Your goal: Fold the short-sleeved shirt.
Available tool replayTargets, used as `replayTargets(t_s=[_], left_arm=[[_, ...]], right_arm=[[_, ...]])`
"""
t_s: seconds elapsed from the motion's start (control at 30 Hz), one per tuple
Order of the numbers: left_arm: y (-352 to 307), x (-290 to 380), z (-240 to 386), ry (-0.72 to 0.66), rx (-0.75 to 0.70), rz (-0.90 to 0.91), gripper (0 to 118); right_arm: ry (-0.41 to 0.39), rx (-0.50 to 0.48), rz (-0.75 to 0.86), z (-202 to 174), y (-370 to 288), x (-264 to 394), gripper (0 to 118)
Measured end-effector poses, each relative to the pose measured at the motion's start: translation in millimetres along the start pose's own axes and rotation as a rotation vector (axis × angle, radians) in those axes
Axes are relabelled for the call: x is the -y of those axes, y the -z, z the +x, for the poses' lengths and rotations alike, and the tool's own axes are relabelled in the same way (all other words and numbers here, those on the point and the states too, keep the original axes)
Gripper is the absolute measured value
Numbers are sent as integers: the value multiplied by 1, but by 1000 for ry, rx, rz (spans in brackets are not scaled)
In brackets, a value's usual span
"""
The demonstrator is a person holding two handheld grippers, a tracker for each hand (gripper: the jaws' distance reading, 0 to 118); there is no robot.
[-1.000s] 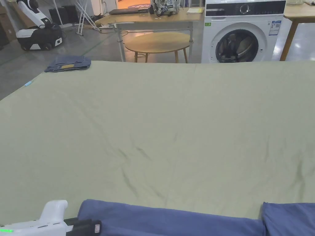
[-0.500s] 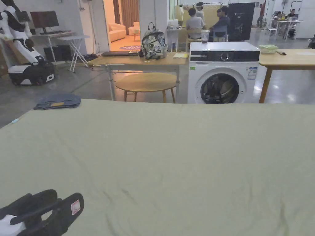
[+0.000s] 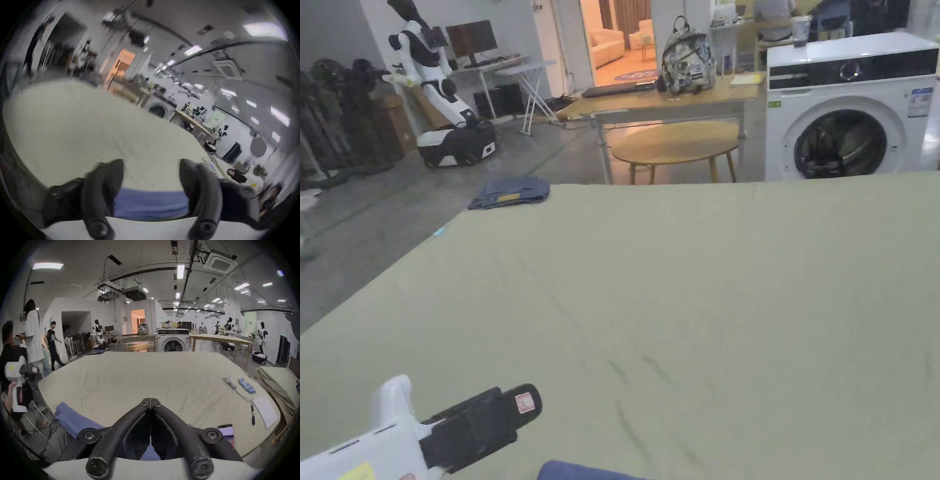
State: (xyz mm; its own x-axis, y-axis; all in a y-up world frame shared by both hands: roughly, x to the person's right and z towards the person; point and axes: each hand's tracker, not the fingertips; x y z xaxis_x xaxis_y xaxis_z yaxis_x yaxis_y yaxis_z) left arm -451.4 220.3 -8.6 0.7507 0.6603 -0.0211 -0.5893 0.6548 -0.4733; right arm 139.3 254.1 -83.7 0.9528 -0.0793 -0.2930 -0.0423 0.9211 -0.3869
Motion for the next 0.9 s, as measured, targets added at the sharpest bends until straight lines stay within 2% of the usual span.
replayTargets(t_s=[0.1,0.23,0.33,0.4,0.47,0.57,0.6,0.63,0.67,0.7,0.73,0.8,0.9], left_arm=[[21,19,-86,-182,-64,-81,74],[47,51,-136,-271,-52,-130,74],[59,67,-154,-260,29,-111,74],[64,64,-154,-362,113,-36,72],[80,69,-160,-448,144,-81,72],[99,65,-147,-356,136,-156,67],[106,76,-125,-361,146,-143,65],[111,78,-127,-417,205,-146,60],[116,81,-125,-492,274,-149,45],[118,80,-120,-506,278,-130,2],[116,66,-119,-477,183,-64,2],[112,46,-114,-468,107,-36,2],[95,21,-81,-400,145,13,2]], right_arm=[[5,22,-96,9,2,18,0],[34,37,-153,19,-2,36,0],[50,47,-176,21,-6,43,0],[56,56,-189,23,-7,46,0],[73,58,-192,25,-10,49,0],[98,52,-200,24,-11,49,0],[99,54,-200,24,-13,50,0],[100,55,-198,24,-15,51,0],[101,55,-196,24,-17,51,0],[104,53,-196,24,-19,51,0],[105,52,-197,25,-20,51,0],[105,59,-197,27,-22,51,0],[118,61,-193,31,-24,50,0]])
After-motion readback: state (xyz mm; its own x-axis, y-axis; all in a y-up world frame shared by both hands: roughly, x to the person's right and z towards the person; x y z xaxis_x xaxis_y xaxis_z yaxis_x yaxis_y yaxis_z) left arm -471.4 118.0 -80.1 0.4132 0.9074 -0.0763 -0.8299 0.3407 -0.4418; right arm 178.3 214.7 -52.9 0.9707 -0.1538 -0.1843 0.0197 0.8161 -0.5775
